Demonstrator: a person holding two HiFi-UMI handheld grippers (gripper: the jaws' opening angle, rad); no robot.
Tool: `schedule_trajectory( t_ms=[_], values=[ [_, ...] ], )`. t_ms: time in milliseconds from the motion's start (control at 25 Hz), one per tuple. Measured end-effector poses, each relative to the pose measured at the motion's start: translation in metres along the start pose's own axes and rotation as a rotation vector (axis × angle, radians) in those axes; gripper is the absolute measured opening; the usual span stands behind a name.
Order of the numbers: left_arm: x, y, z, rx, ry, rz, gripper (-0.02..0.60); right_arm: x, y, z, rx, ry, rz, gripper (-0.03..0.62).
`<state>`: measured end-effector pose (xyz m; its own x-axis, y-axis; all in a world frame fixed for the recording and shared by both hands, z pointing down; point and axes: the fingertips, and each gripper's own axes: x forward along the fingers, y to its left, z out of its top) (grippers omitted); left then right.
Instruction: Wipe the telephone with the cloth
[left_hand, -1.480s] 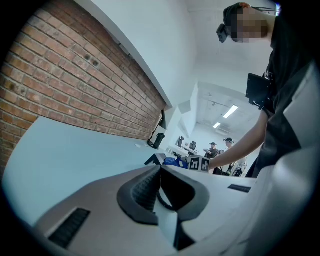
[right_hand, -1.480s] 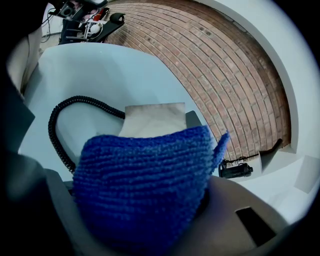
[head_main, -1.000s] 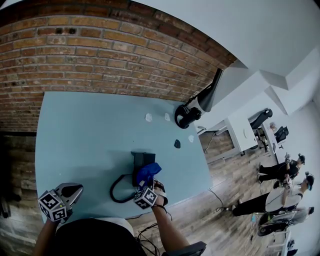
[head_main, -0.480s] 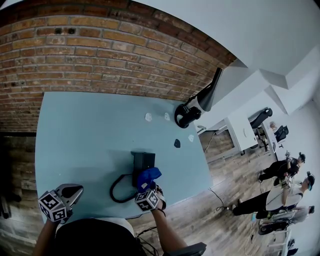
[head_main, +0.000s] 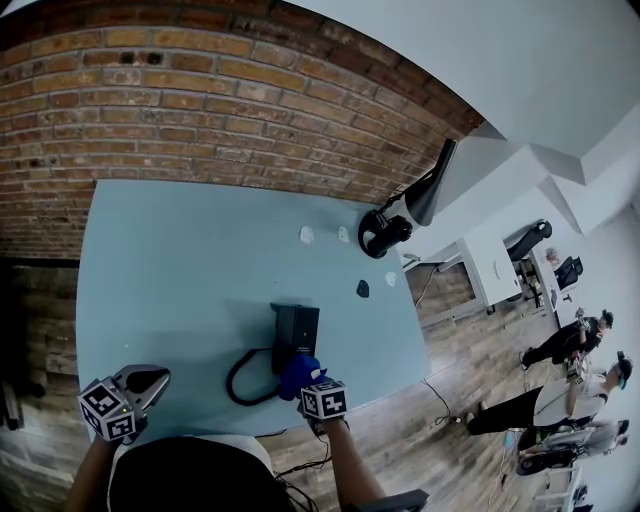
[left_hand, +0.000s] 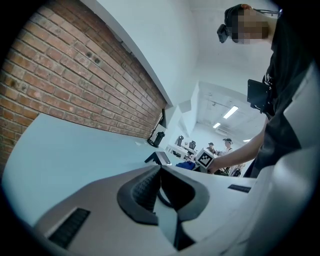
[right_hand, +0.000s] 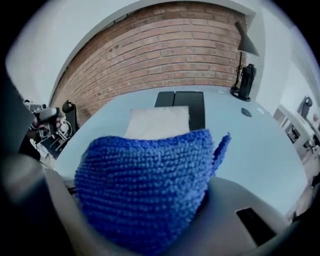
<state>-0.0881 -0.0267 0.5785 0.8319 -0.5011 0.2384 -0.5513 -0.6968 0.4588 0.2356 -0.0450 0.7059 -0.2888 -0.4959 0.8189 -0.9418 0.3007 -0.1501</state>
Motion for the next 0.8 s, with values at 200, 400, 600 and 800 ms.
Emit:
schedule_trajectory(
  t_ms=[200,400,600,800],
  values=[
    [-0.003,0.005,0.001,-0.009,0.004,0.011,0.026,-0.03,-0.046,0.045,-0.083,-0.069,-0.119,0.1],
    [-0.001,0.006,0.006,-0.019,-0.007,-0.005,0.026,-0.063,-0.108,0.12,-0.165,-0.173,-0.299,0.101],
    [0.004,0.005,0.005,0.027,0.022,-0.002,0.026,-0.046,-0.122,0.167,-0.387,-0.127,-0.442,0.101],
    [0.0,0.007,0.007,0.021,0.01,0.013,0.026,0.015,-0.083,0.145,-0.637,0.068,-0.353,0.098]
  ],
)
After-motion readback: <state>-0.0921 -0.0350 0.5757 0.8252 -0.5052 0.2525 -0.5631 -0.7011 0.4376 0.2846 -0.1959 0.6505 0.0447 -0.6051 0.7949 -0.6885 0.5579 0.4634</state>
